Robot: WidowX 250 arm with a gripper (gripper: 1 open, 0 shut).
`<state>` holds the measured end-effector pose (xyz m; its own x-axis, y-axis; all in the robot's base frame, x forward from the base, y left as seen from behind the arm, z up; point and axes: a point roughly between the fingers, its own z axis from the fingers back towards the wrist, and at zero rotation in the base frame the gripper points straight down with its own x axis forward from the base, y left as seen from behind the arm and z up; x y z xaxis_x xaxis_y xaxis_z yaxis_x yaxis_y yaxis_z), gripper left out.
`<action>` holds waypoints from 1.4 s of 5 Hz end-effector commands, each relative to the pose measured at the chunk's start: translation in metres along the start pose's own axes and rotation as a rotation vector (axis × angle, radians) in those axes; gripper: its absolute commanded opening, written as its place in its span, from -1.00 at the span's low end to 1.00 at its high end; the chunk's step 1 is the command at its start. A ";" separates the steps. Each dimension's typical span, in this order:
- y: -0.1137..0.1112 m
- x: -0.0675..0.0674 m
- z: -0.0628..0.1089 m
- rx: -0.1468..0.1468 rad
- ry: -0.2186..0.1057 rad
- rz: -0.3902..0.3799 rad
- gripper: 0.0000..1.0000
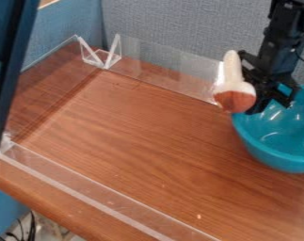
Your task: Put the mushroom in the blue bowl
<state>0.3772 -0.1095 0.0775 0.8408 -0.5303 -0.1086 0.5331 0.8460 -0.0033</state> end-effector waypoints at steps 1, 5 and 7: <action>0.007 -0.006 0.016 0.009 -0.049 0.027 -1.00; -0.005 -0.020 0.041 0.005 -0.087 0.040 1.00; -0.002 -0.042 0.075 0.015 -0.123 0.033 1.00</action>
<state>0.3473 -0.0972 0.1246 0.8553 -0.5128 -0.0745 0.5134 0.8581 -0.0122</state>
